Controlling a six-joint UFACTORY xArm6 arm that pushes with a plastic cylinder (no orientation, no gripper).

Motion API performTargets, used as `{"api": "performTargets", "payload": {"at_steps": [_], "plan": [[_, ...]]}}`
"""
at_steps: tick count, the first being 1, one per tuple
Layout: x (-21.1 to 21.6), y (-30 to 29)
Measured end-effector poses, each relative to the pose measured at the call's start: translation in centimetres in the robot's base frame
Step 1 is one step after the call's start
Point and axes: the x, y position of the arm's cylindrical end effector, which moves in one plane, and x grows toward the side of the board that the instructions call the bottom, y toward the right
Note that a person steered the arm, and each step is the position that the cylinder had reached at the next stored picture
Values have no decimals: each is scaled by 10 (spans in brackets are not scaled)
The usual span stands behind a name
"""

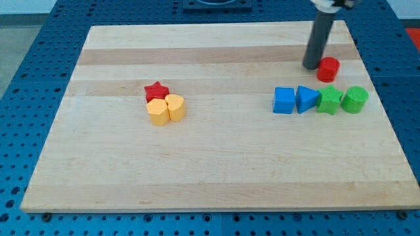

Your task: Push the red star to the left of the red circle

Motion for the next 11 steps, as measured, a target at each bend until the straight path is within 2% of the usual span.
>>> {"api": "performTargets", "payload": {"at_steps": [1,2,4,5,6,7,8,11], "plan": [[0,-17],[-14,-82],[-35,-288],[2,-379],[69,-413],[108,-387],[98,-347],[29,-234]]}}
